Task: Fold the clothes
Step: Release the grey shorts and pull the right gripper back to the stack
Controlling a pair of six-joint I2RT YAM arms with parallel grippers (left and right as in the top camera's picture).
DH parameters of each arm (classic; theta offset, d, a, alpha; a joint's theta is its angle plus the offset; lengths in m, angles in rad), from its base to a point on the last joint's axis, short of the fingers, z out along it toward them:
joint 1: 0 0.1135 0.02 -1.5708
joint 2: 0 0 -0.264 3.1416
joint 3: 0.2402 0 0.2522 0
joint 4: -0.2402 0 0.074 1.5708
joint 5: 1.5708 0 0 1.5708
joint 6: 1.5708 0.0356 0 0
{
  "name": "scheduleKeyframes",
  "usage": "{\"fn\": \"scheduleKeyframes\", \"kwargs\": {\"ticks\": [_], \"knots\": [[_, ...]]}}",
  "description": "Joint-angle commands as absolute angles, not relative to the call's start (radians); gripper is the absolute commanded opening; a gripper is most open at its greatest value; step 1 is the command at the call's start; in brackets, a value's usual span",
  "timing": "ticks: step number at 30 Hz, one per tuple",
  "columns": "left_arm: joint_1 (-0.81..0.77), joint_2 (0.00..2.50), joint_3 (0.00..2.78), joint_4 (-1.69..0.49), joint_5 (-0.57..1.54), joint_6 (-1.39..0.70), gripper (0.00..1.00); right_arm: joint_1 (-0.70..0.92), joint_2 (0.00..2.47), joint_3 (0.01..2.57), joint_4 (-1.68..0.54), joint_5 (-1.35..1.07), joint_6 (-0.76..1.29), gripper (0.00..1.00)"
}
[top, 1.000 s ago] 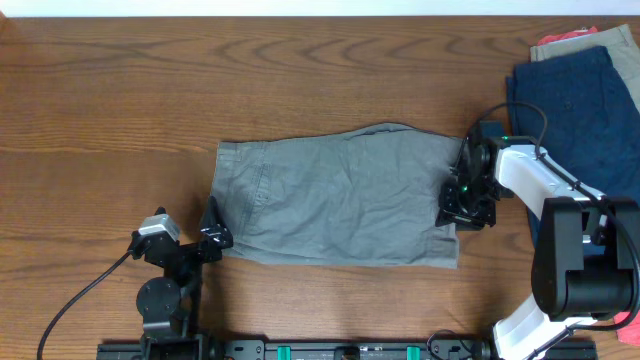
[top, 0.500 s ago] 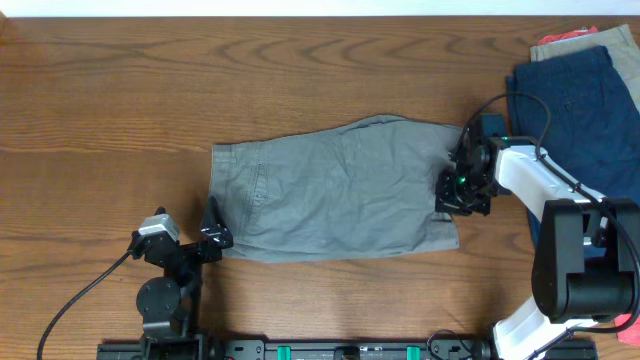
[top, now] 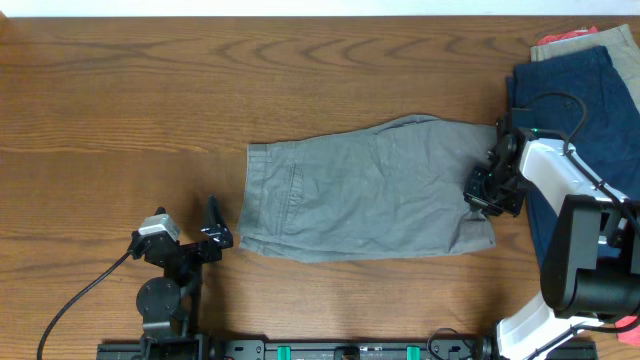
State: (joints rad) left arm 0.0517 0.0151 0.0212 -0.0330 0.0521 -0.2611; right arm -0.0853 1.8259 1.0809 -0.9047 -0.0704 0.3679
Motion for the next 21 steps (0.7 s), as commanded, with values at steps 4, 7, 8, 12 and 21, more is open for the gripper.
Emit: {"fn": "scheduleKeyframes", "kwargs": {"ticks": [4, 7, 8, 12, 21], "knots": [[0.056, 0.012, 0.004, -0.067, 0.040, -0.251, 0.98, -0.070, 1.836, 1.098, -0.940, -0.072, 0.361, 0.88], [0.056, 0.012, 0.004, -0.067, 0.040, -0.251, 0.98, -0.073, 1.834, 1.099, -0.948, -0.064, 0.360, 0.99], [0.056, 0.012, 0.004, -0.067, 0.040, -0.252, 0.98, -0.077, 1.831, 1.102, -0.948, -0.063, 0.360, 0.99], [0.056, 0.012, 0.004, -0.067, 0.040, -0.251, 0.98, -0.115, 1.798, 1.167, -0.994, -0.050, 0.358, 0.99], [0.056, 0.012, 0.004, -0.067, 0.040, -0.251, 0.98, -0.237, 1.665, 1.415, -1.108, -0.045, 0.264, 0.99]]}}
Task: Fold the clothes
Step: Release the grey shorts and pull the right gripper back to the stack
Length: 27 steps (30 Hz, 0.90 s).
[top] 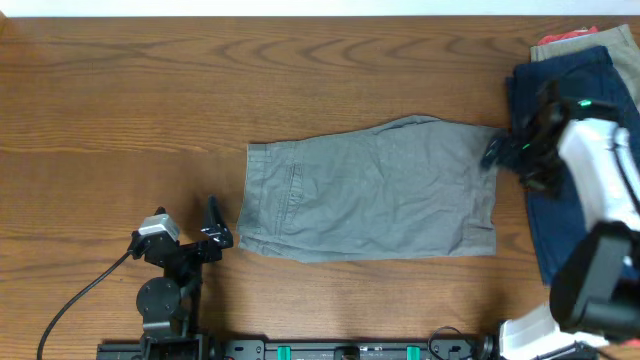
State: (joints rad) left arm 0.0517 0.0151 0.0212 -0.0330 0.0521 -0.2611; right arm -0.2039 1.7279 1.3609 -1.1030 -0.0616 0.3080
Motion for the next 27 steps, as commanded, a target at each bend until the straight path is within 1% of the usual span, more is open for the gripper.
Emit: {"fn": "scheduleKeyframes", "kwargs": {"ticks": [1, 7, 20, 22, 25, 27], "knots": [[0.056, 0.012, 0.004, -0.067, 0.040, -0.252, 0.98, -0.250, 1.650, 1.422, -1.102, -0.031, 0.265, 0.99], [0.056, 0.012, 0.004, -0.067, 0.040, -0.251, 0.98, -0.301, 1.614, 1.421, -1.078, -0.023, 0.265, 0.99], [0.056, 0.012, 0.004, -0.062, 0.041, -0.260, 0.98, -0.300, 1.615, 1.418, -1.077, -0.023, 0.265, 0.99], [0.056, 0.012, 0.004, -0.063, 0.112, -0.352, 0.98, -0.300, 1.615, 1.418, -1.077, -0.023, 0.265, 0.99], [0.056, 0.015, 0.005, -0.044, 0.344, -0.594, 0.98, -0.300, 1.615, 1.418, -1.078, -0.023, 0.265, 0.99], [0.056, 0.019, 0.005, -0.043, 0.447, -0.664, 0.98, -0.300, 1.615, 1.418, -1.078, -0.023, 0.265, 0.99]]}}
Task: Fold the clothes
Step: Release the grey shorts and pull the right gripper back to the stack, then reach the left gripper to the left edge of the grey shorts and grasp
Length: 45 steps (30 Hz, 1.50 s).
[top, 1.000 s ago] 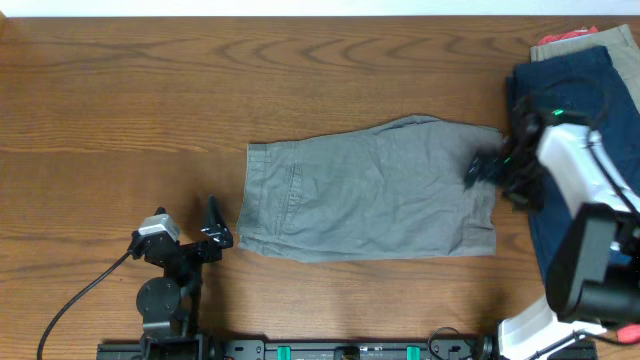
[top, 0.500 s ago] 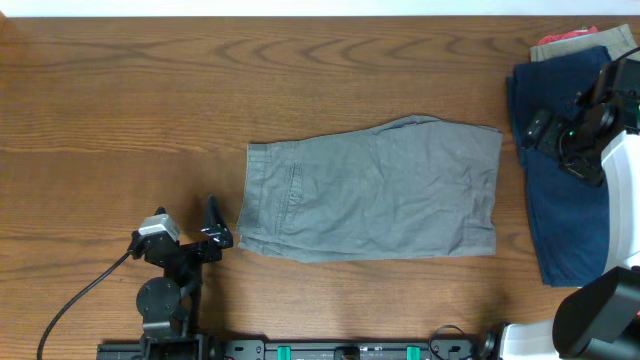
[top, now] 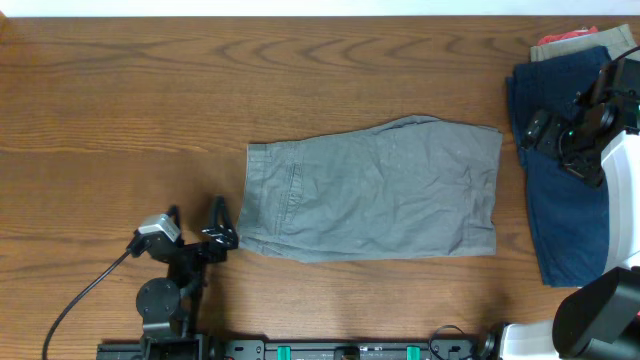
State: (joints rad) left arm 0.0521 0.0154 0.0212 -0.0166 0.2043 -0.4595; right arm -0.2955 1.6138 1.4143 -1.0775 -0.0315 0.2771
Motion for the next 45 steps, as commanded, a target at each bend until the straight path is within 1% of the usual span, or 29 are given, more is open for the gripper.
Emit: {"fn": "scheduleKeyframes", "kwargs": {"ticks": [1, 6, 8, 12, 17, 25, 27, 30, 37, 41, 45], "knots": [[0.056, 0.024, 0.005, -0.043, 0.477, -0.664, 0.98, -0.300, 1.615, 1.418, -1.077, -0.023, 0.265, 0.99], [0.056, 0.031, 0.035, 0.053, 0.564, -0.670, 0.98, -0.300, 1.615, 1.418, -1.077, -0.023, 0.265, 0.99], [0.056, 0.045, 0.073, 0.070, 0.565, -0.656, 0.98, -0.300, 1.615, 1.418, -1.078, -0.023, 0.265, 0.99], [0.056, 0.149, 0.192, 0.017, 0.565, -0.536, 0.98, -0.300, 1.615, 1.418, -1.078, -0.023, 0.265, 0.99], [0.056, 0.467, 0.451, -0.235, 0.566, -0.378, 0.98, -0.300, 1.615, 1.418, -1.077, -0.023, 0.265, 0.99], [0.055, 1.079, 0.995, -0.797, 0.564, -0.098, 0.98, -0.300, 1.615, 1.418, -1.077, -0.023, 0.265, 0.99], [0.055, 1.198, 1.077, -0.849, 0.564, -0.078, 0.98, -0.300, 1.615, 1.418, -1.077, -0.023, 0.265, 0.99], [0.055, 1.336, 1.106, -0.790, 0.562, -0.079, 0.98, -0.300, 1.615, 1.418, -1.077, -0.023, 0.265, 0.99], [0.055, 1.580, 1.106, -0.750, 0.545, -0.070, 0.98, -0.300, 1.615, 1.418, -1.077, -0.023, 0.265, 0.99], [0.055, 1.668, 1.106, -0.749, 0.546, -0.005, 0.98, -0.300, 1.615, 1.418, -1.077, -0.023, 0.265, 0.99], [0.056, 1.708, 1.106, -0.745, 0.529, 0.107, 0.98, -0.300, 1.615, 1.418, -1.077, -0.023, 0.265, 0.99]]}}
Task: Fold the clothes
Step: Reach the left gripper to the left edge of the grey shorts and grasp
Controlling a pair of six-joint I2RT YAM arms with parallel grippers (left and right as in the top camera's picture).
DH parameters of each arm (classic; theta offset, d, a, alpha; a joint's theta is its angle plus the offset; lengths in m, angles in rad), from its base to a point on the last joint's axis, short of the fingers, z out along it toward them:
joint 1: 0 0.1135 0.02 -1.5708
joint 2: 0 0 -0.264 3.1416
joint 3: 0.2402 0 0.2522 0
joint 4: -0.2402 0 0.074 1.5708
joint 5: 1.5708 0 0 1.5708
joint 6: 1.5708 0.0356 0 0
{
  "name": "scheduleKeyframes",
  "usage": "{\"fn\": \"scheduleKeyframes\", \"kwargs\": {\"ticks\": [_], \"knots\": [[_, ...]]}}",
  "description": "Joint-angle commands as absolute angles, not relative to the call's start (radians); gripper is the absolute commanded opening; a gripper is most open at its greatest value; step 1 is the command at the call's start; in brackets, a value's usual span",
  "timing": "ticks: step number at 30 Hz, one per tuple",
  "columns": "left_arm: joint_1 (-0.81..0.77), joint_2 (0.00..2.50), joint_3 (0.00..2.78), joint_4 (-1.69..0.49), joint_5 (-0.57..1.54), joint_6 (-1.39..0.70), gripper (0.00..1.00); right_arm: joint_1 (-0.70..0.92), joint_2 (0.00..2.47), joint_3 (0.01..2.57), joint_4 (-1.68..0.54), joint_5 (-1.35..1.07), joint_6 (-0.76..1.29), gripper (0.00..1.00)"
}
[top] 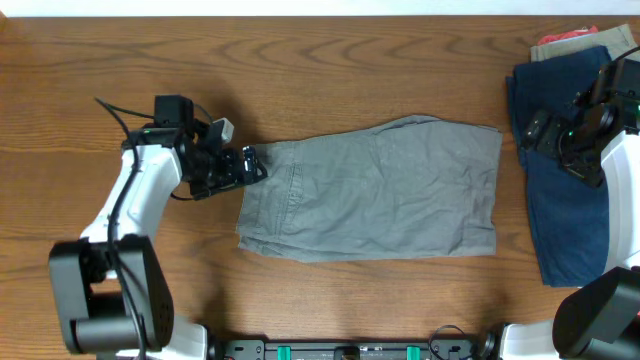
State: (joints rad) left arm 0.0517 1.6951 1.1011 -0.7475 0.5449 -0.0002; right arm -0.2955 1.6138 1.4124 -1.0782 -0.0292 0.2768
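Note:
Grey shorts [380,190], folded in half, lie flat at the table's centre with the waistband to the left. My left gripper [254,165] sits at the waistband's upper left corner, its fingers spread across the cloth's edge, and I cannot see any cloth pinched between them. My right gripper [535,130] hovers over a navy garment [560,230] to the right, clear of the shorts. Whether its jaws are open or shut does not show from above.
The navy garment lies on a stack at the right edge, with tan and red cloth [565,40] showing behind it. Bare wooden table [300,70] surrounds the shorts. A black rail [350,350] runs along the front edge.
The left arm has left its parked spot near the front edge, and its gripper is now at the shorts' upper left waistband corner. The right arm and the shorts have not moved.
At first my right gripper was on the shorts' right edge and the left arm was parked at the front. The right gripper then stood at the upper right corner, then back over the navy garment. The left gripper has now come to the waistband.

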Motion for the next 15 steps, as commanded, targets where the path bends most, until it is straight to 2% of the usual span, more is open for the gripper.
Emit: {"fn": "scheduleKeyframes", "kwargs": {"ticks": [1, 9, 15], "knots": [[0.056, 1.715, 1.105, -0.745, 0.515, 0.129, 0.98, -0.300, 1.615, 1.418, -1.078, -0.023, 0.265, 0.99], [0.056, 1.784, 1.102, -0.739, 0.479, 0.175, 0.98, -0.300, 1.615, 1.418, -1.078, -0.023, 0.265, 0.99], [0.056, 1.850, 1.102, -0.739, 0.544, 0.191, 0.98, -0.300, 1.615, 1.418, -1.078, -0.023, 0.265, 0.99]]}}
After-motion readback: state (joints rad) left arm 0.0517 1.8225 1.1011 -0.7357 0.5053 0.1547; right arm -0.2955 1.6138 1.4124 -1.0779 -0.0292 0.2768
